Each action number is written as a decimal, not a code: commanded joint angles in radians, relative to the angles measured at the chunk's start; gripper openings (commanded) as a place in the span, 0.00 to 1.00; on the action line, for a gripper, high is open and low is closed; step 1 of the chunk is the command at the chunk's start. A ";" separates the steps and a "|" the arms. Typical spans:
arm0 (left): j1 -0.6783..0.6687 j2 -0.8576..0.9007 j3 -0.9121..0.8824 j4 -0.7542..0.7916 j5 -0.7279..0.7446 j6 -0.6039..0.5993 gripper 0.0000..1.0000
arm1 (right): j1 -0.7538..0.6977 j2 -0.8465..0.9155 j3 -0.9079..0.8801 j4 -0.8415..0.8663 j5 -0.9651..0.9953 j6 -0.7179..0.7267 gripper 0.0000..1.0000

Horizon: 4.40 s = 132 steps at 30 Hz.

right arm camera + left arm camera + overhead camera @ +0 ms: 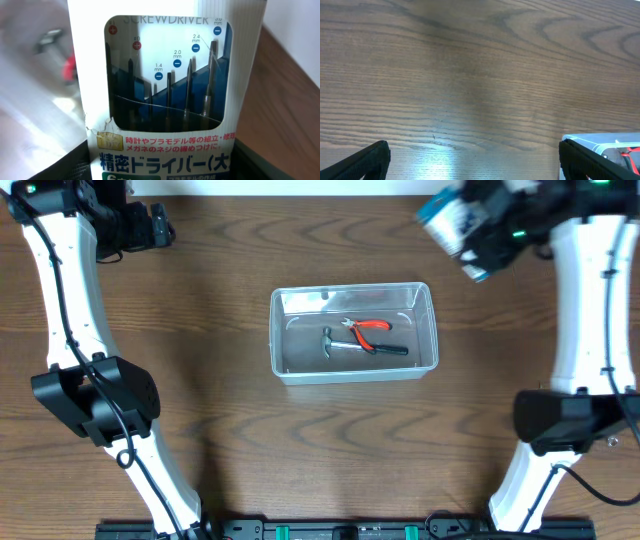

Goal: Pack container
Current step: 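Close the right gripper on the screwdriver box and lift it, then carry the box left and lower it into the clear container, then open the right gripper and move it right toward the yellow screwdriver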

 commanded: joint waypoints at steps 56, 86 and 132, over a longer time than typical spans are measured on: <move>0.004 -0.004 0.017 -0.003 0.009 -0.002 0.98 | 0.338 0.178 -0.486 0.207 -0.023 -0.272 0.59; 0.004 -0.004 0.017 -0.003 0.009 -0.002 0.98 | 0.338 0.049 -0.182 0.039 -0.018 -0.054 0.99; 0.004 -0.005 0.017 -0.003 0.009 -0.002 0.98 | -0.101 -1.226 -0.743 0.015 0.236 0.696 0.99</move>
